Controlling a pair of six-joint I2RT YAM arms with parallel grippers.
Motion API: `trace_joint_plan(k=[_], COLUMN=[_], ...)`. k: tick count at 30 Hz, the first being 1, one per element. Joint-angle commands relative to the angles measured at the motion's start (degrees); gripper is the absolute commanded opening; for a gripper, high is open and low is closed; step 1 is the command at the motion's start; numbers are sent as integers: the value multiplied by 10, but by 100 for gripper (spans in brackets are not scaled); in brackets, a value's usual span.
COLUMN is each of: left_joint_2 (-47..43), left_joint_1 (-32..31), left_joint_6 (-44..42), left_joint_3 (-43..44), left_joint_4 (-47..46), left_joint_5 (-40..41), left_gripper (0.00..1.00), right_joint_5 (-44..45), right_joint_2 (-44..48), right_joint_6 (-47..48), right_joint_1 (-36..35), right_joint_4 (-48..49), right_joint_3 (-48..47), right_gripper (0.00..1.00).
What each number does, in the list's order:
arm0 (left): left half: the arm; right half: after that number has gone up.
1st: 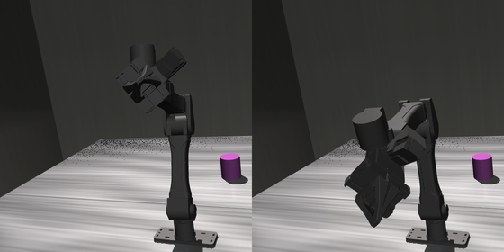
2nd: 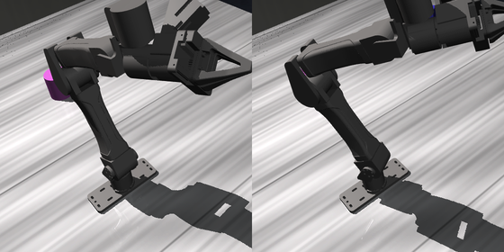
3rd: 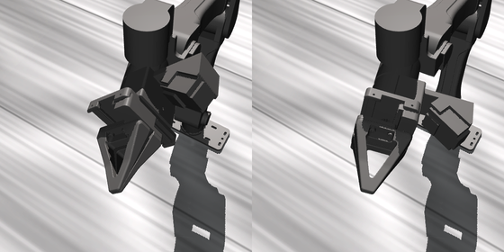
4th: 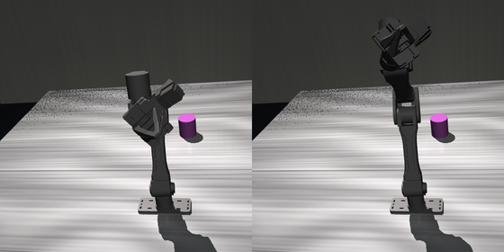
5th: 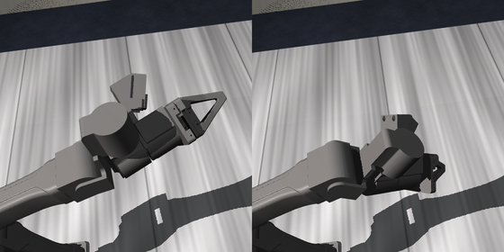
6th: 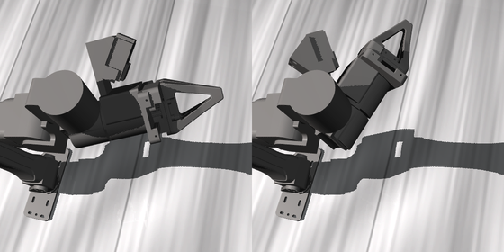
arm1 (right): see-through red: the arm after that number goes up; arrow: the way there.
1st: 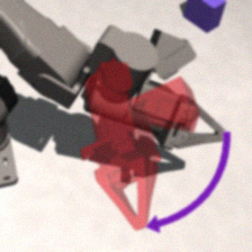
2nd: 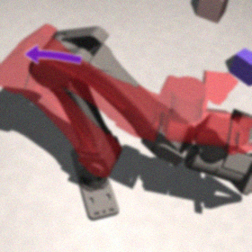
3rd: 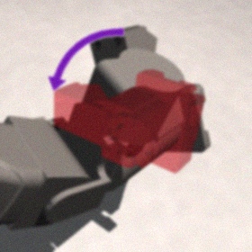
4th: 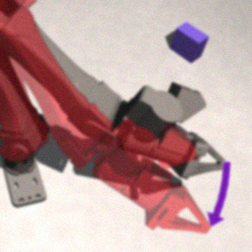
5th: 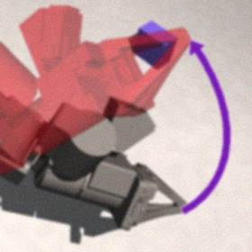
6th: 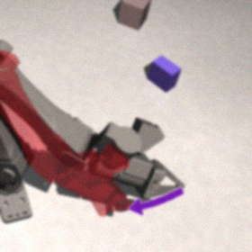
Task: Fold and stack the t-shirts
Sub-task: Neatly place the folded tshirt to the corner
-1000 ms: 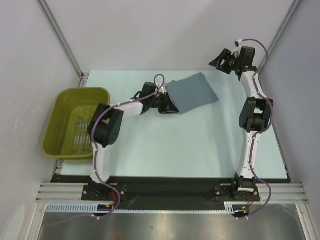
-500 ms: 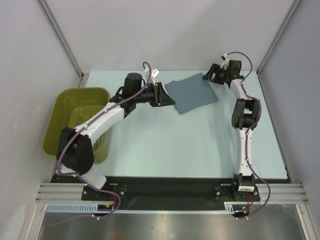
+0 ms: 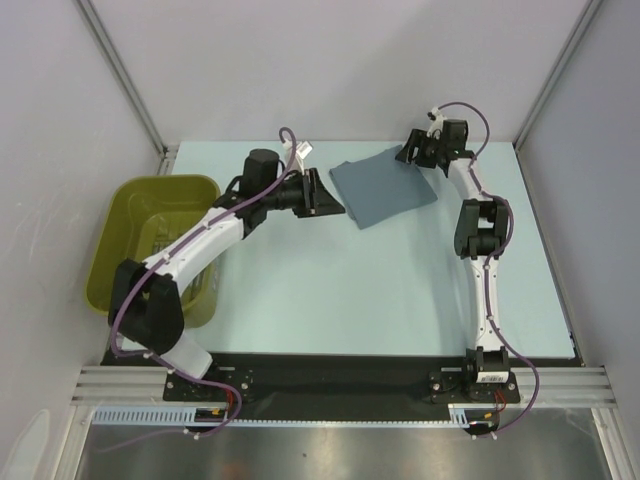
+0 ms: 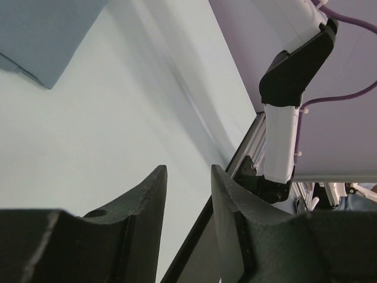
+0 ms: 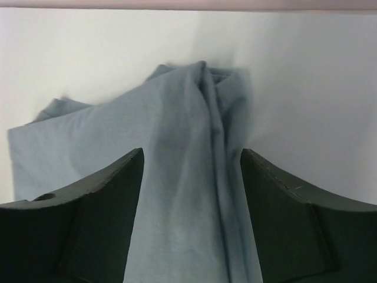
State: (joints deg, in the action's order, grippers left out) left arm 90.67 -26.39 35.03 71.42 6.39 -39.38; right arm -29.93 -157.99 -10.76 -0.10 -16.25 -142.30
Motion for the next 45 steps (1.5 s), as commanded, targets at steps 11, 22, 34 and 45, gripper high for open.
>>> trace_joint_plan(k=[11,22,34,45], left_joint_2=[-46,-82,-88,-69], left_joint_1=[21,39,58,58], left_joint_6=[42,39,13,40], left_joint_3=[7,2,-7,-102], left_joint_4=[-28,13,52,-36], left_joint_5=[-27,-21,-15,-47], left_gripper=[42,42,42,41], right_joint_5=[21,23,165,199], right_joint_2=[-8,-4,153,170], right_joint_6=[22,-37,56,175], right_joint_1=[-15,-19,22,102], right_joint_4=[-71,-63,-156,-135], right_joint_3=[-11,-8,98,91], right_gripper=[54,4,0,0])
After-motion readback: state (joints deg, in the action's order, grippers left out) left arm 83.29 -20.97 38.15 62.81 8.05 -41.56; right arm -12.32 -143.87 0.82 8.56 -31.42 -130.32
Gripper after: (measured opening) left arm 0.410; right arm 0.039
